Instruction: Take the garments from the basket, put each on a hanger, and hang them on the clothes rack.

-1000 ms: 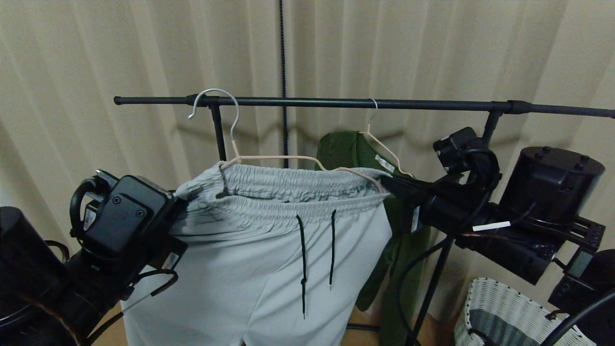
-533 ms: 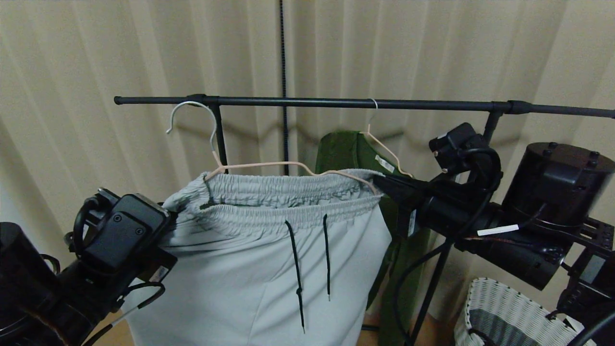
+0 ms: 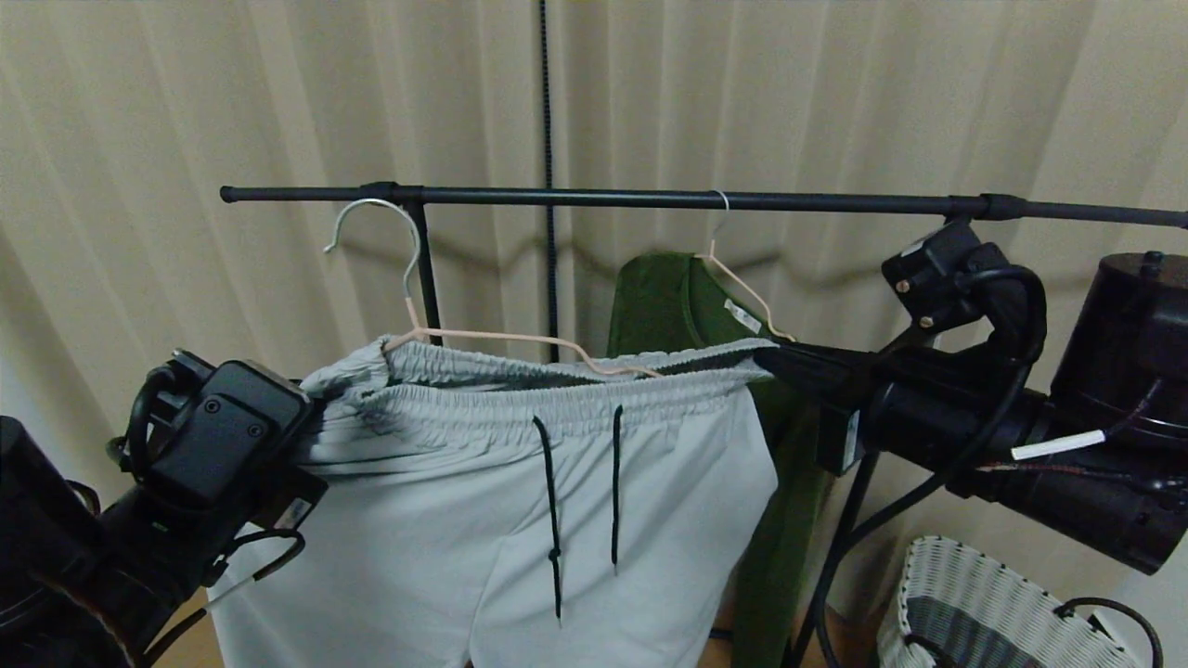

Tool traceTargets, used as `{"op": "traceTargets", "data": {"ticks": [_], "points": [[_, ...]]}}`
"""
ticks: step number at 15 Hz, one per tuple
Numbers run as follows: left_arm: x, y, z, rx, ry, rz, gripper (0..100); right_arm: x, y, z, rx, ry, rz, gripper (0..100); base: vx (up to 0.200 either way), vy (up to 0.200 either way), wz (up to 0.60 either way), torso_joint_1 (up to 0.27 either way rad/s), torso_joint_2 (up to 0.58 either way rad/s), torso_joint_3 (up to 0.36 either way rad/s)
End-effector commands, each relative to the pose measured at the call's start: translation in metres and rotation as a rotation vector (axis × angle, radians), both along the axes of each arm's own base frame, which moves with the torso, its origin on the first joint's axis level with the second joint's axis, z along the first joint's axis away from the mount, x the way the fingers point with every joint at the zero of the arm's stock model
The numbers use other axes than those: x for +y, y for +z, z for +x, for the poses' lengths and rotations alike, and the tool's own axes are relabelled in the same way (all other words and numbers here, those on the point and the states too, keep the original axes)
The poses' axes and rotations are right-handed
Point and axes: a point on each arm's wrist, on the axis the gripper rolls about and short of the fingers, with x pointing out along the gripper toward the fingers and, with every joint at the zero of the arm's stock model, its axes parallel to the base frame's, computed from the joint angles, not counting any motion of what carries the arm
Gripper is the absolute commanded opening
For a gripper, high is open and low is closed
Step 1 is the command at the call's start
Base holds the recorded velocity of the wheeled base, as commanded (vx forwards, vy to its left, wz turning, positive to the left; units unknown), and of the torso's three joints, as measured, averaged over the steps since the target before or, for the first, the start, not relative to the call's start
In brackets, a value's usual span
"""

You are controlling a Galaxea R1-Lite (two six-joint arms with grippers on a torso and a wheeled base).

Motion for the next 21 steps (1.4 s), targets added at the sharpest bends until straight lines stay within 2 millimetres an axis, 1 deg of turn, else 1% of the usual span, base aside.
{"op": "traceTargets", "data": {"ticks": [1,2,3,5,6,9,11,12,14,16,18,21], "points": [[-0.002,0.004,0.002,-0.018,-0.016,-0.011,0,0.007,0.001,-0.011,-0.001,0.047,0.000,0,0.000,0.000,0.00,0.000,0.00,0.000],[-0.003,0.009,0.004,-0.036,-0.020,-0.023,0,0.017,-0.001,-0.017,0.005,0.092,-0.005,0,0.000,0.000,0.00,0.000,0.00,0.000],[-0.004,0.010,0.004,-0.040,-0.022,-0.026,0,0.022,-0.002,-0.019,0.008,0.112,-0.008,0,0.000,0.000,0.00,0.000,0.00,0.000],[-0.007,0.013,0.004,-0.050,-0.036,-0.042,0,0.027,-0.010,-0.019,0.022,0.129,-0.045,0,0.000,0.000,0.00,0.000,0.00,0.000],[-0.008,0.016,0.006,-0.058,-0.036,-0.063,0,0.027,-0.014,-0.020,0.029,0.130,-0.059,100,0.000,0.000,0.00,0.000,0.00,0.000],[-0.011,0.027,0.011,-0.096,-0.038,-0.149,0,0.022,-0.028,-0.024,0.059,0.121,-0.106,100,0.000,0.000,0.00,0.000,0.00,0.000],[-0.015,0.029,0.010,-0.095,-0.055,-0.212,0,0.017,-0.037,-0.026,0.068,0.120,-0.149,100,0.000,0.000,0.00,0.000,0.00,0.000],[-0.018,0.028,0.008,-0.089,-0.072,-0.244,0,0.017,-0.038,-0.025,0.064,0.122,-0.160,100,0.000,0.000,0.00,0.000,0.00,0.000],[-0.023,0.026,0.008,-0.075,-0.070,-0.271,0,0.022,-0.031,-0.022,0.034,0.132,-0.148,100,0.000,0.000,0.00,0.000,0.00,0.000],[-0.028,0.023,0.008,-0.061,-0.073,-0.281,0,0.028,-0.019,-0.016,-0.003,0.134,-0.123,100,0.000,0.000,0.00,0.000,0.00,0.000],[-0.033,0.022,0.007,-0.054,-0.098,-0.290,0,0.037,-0.006,-0.007,-0.070,0.139,-0.128,100,0.000,0.000,0.00,0.000,0.00,0.000],[-0.038,0.024,0.003,-0.058,-0.112,-0.296,0,0.051,0.002,0.007,-0.134,0.144,-0.163,100,0.000,0.000,0.00,0.000,0.00,0.000]]}}
